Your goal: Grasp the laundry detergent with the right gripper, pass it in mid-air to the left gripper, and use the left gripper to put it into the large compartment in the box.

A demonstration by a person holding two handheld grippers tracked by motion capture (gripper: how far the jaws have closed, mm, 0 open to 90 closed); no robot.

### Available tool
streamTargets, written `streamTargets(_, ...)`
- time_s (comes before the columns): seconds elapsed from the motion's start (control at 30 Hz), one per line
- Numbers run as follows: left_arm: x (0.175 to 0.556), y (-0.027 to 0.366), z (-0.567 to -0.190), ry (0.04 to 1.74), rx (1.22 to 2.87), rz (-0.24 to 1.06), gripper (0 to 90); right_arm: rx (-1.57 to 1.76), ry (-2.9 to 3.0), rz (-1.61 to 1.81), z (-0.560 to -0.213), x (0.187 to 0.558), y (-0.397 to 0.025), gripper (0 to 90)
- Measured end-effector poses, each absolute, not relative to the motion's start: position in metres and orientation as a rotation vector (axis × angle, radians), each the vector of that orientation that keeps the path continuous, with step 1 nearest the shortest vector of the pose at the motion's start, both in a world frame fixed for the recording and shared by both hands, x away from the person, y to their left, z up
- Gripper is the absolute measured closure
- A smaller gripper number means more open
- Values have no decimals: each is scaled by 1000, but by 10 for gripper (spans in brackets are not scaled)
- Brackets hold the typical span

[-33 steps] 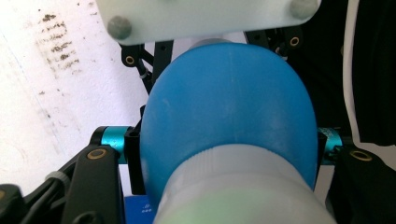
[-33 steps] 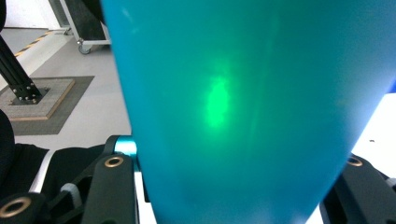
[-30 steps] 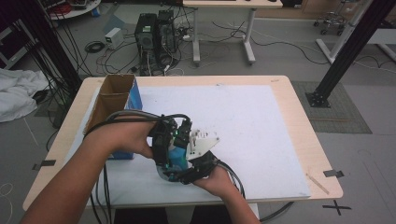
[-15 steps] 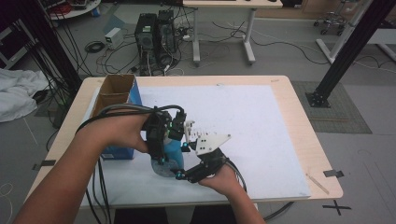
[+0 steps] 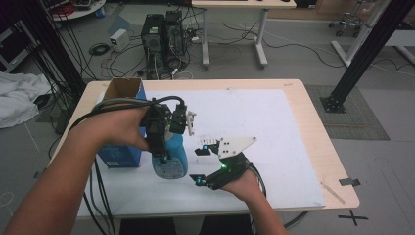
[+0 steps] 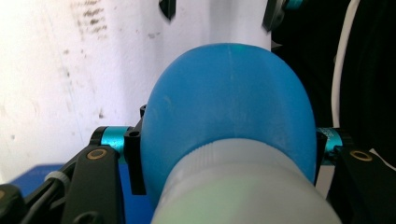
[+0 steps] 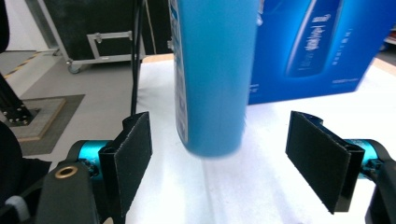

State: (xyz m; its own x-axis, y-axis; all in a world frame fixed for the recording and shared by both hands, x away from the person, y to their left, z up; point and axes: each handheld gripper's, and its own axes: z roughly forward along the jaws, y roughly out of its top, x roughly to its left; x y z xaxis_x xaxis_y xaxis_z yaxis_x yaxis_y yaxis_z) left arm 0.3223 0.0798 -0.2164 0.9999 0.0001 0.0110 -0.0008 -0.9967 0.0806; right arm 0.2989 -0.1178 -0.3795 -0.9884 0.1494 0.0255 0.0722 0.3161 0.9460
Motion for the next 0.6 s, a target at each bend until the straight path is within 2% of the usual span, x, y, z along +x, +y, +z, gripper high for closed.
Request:
streamTargets(0.1,326,87,-208,72,3047,10,390,227,2499,1759,-373,301,-127,214)
streamTargets(0.17,329,93,-201,129,3038,6,389,242,2504,1736,-369,302,-132,174)
streamTargets(0.33,336,107,-182,254,3012,21,389,259,2525,1689,-359,305,-146,174)
streamTargets(0.4,338,113,-173,296,3006,29,389,270,2533,1665,-355,306,-151,134)
streamTargets(0.6,346,131,-143,432,2968,52,389,287,2543,1621,-345,309,-160,133)
